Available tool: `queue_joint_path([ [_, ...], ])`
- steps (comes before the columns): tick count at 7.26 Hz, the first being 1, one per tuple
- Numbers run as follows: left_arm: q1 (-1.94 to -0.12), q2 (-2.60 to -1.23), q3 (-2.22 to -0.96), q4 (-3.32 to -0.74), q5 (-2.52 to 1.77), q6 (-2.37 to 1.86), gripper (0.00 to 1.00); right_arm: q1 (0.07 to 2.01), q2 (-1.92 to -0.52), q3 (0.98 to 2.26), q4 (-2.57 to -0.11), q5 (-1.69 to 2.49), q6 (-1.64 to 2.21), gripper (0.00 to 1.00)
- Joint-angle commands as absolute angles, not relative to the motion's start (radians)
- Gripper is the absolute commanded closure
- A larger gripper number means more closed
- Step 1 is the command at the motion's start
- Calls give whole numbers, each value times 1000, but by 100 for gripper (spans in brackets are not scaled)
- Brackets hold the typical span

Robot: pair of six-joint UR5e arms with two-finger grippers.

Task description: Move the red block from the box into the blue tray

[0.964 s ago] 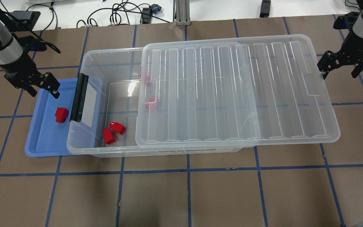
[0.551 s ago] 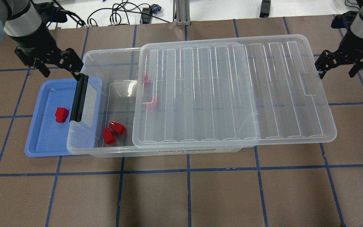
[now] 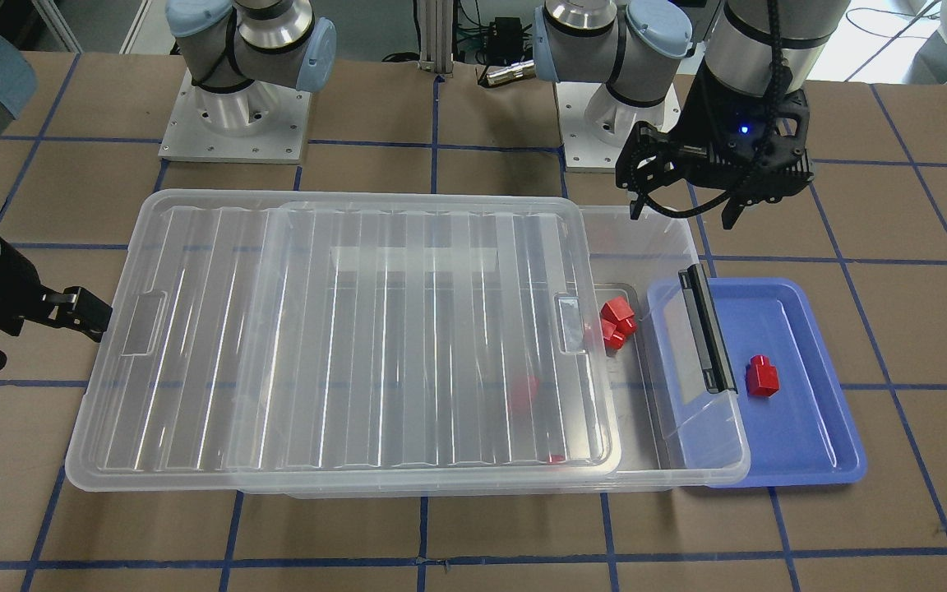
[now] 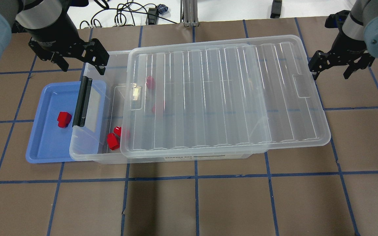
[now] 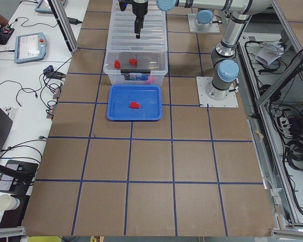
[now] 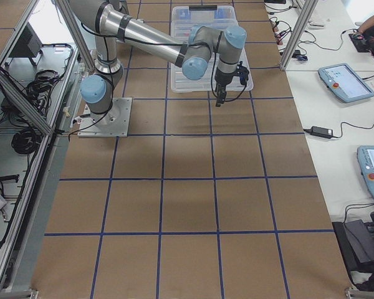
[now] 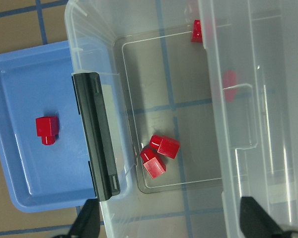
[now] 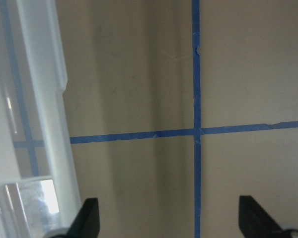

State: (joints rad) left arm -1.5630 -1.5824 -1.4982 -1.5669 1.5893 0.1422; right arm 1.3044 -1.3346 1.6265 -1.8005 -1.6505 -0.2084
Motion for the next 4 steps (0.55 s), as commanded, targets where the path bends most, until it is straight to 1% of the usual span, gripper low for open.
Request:
queue_joint_path([
  [1,-1536,-1562,-1482,-1572,1548,147,0,1353,-1333,1626,-1801,-1651,-131,0],
  [2,-1495,-1583,-1518,-1586,1560,149,0,1391,-1330,1626,-1801,-1651,-86,0],
  [4,-1491,-1565,-1549,-1600,1554,143,0,1443,-1328,1626,-1804,-1649,-19,0],
])
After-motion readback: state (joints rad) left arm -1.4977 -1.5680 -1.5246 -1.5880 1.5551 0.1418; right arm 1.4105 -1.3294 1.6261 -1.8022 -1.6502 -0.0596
